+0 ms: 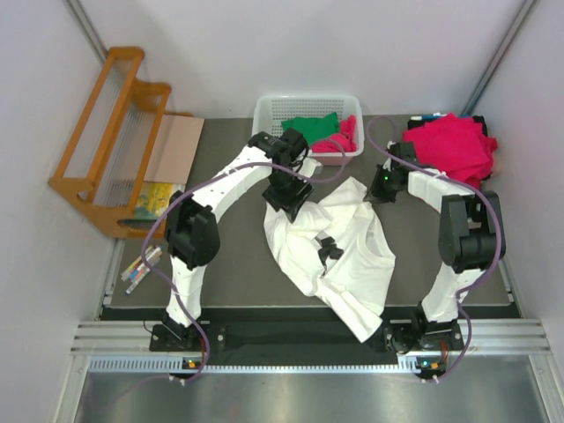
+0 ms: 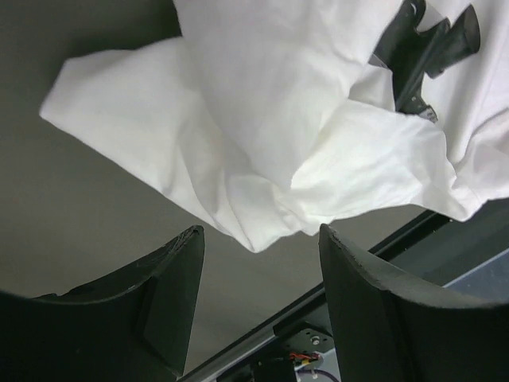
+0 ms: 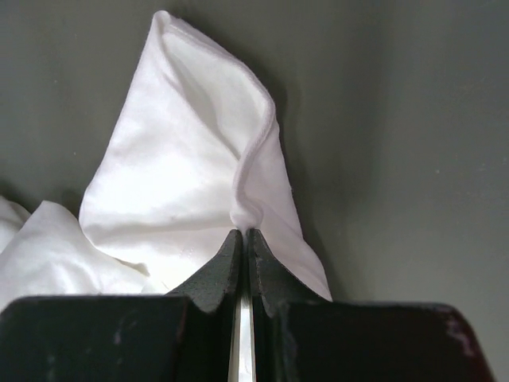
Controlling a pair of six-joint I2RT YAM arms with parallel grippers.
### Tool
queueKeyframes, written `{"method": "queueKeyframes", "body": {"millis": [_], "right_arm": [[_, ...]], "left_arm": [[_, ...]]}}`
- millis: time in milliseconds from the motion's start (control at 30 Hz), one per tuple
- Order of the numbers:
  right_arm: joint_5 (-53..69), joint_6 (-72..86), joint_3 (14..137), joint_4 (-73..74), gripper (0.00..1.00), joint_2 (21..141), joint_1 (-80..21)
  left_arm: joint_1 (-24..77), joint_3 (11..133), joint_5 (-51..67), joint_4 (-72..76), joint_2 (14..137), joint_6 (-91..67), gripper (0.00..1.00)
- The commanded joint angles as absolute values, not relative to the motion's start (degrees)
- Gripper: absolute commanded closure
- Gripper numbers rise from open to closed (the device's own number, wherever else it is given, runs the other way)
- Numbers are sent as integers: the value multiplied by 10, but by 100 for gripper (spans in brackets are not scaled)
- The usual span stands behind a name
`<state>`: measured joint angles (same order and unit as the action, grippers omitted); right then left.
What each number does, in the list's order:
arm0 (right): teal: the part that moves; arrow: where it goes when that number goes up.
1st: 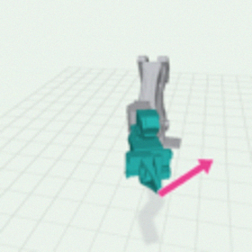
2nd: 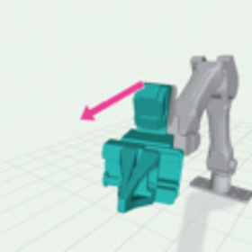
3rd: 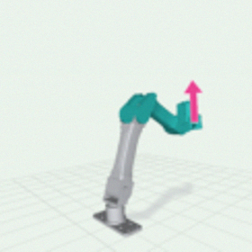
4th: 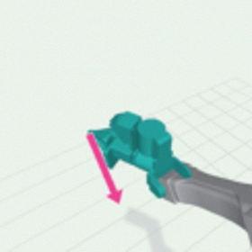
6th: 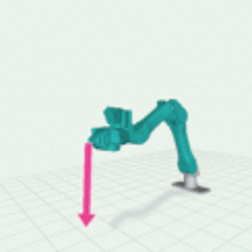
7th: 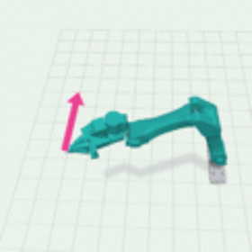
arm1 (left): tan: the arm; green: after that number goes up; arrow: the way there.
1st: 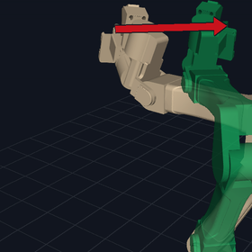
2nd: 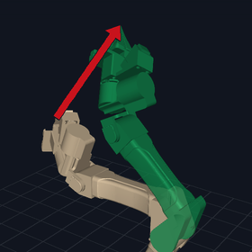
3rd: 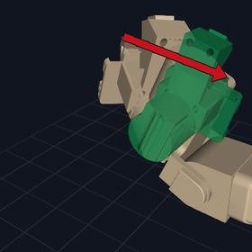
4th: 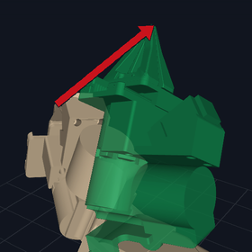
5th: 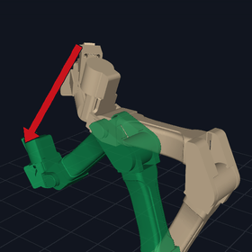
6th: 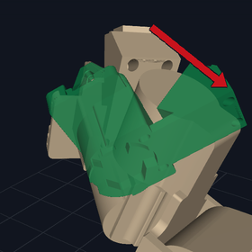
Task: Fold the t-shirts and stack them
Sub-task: Flatten the tshirt out
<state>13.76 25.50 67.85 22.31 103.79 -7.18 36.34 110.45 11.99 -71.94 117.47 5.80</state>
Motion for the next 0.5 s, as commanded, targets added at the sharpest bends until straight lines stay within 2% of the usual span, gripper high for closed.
{"method": "queueKeyframes", "body": {"millis": [0,100,400,467], "right_arm": [[145,251,677,206,100,1041,-85],[146,251,676,206,100,1041,-91],[148,255,666,196,100,1037,-93],[148,254,664,196,100,1035,-93]], "left_arm": [[365,1157,87,-693,1191,52,35],[363,1159,60,-673,1192,55,34],[367,1143,105,-649,1227,56,31],[366,1146,121,-647,1237,56,35]]}}
